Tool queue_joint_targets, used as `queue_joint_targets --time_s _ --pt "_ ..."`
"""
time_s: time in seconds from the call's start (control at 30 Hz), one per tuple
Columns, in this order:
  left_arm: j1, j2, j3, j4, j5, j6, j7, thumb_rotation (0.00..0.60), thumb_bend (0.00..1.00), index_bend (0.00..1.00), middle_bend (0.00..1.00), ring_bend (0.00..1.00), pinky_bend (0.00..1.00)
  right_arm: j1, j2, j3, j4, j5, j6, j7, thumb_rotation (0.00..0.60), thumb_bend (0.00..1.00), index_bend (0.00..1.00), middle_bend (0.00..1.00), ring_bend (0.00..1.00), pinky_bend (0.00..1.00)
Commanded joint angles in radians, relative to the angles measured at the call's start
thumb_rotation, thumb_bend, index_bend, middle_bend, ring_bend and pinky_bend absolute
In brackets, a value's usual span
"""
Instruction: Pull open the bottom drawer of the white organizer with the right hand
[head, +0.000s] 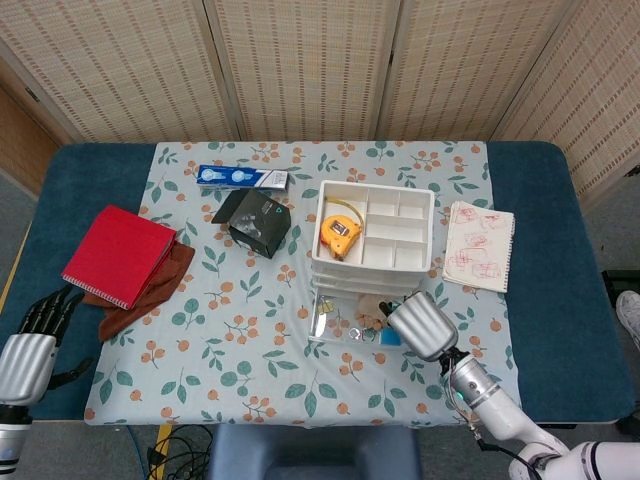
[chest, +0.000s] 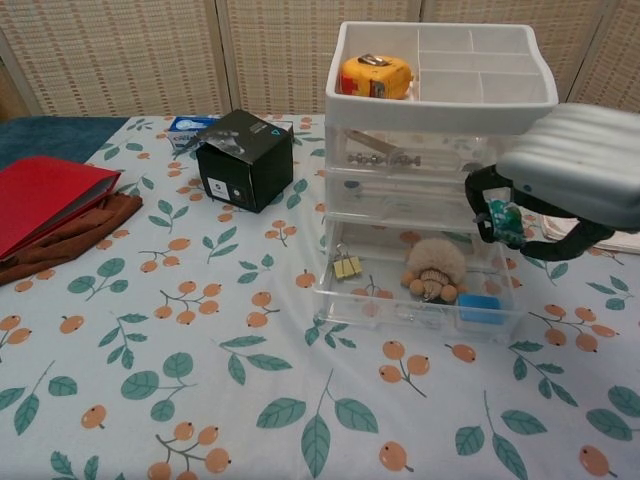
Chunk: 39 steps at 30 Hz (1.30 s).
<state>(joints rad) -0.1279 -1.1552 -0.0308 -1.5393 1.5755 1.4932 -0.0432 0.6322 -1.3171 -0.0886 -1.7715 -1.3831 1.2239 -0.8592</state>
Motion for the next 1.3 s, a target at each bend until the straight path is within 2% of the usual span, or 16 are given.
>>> queue_joint_targets --time_s 0.03,0.43,0.63,0.8,0.87,0.97,1.17,1.23,1.3 --pt "-0.002 -0.001 0.001 -0.002 0.001 -0.002 0.002 0.6 0.18 0.08 0.01 0.05 0.09 -0.033 0.004 -0.014 0.03 0.003 0.013 0.019 0.6 0.42 0.53 0.91 1.0 1.0" --pt "0.001 0.002 0.007 -0.005 -0.007 -0.004 0.008 0.6 0.18 0.08 0.01 0.05 0.09 -0.082 -0.079 -0.016 0.221 0.035 -0.065 0.086 0.6 0.42 0.51 0.91 1.0 1.0" --pt "0.004 0.003 0.008 -0.007 -0.009 -0.002 0.009 0.6 0.18 0.08 0.01 0.05 0.09 -0.093 -0.115 -0.008 0.282 0.042 -0.096 0.103 0.6 0.42 0.31 0.88 1.0 1.0" --pt "0.001 0.003 0.008 -0.01 -0.009 -0.005 0.015 0.6 0.18 0.08 0.01 0.05 0.09 -0.106 -0.119 -0.004 0.294 0.032 -0.096 0.114 0.6 0.42 0.1 0.86 1.0 1.0" --pt "0.0 0.003 0.007 -0.012 -0.009 -0.007 0.017 0.6 0.18 0.08 0.01 0.05 0.09 -0.113 -0.113 -0.003 0.288 0.028 -0.092 0.117 0.6 0.42 0.05 0.86 1.0 1.0" --pt "-0.003 0.004 0.006 -0.014 -0.009 -0.009 0.018 0.6 0.18 0.08 0.01 0.05 0.09 -0.128 -0.089 -0.005 0.262 0.008 -0.067 0.127 0.6 0.42 0.01 0.85 1.0 1.0" --pt "-0.008 0.006 0.002 -0.017 -0.013 -0.014 0.021 0.6 0.18 0.08 0.01 0.05 0.09 -0.203 0.002 0.005 0.184 -0.046 0.081 0.193 0.6 0.42 0.01 0.8 1.0 1.0" --pt "-0.008 0.006 0.003 -0.02 -0.01 -0.012 0.03 0.6 0.18 0.08 0.01 0.05 0.09 -0.241 0.033 0.011 0.159 -0.063 0.148 0.231 0.6 0.43 0.02 0.75 0.95 1.0" --pt "-0.007 0.0 0.002 -0.019 -0.007 -0.004 0.051 0.6 0.18 0.08 0.01 0.05 0.09 -0.282 0.058 0.016 0.142 -0.076 0.216 0.273 0.6 0.43 0.03 0.68 0.83 0.99"
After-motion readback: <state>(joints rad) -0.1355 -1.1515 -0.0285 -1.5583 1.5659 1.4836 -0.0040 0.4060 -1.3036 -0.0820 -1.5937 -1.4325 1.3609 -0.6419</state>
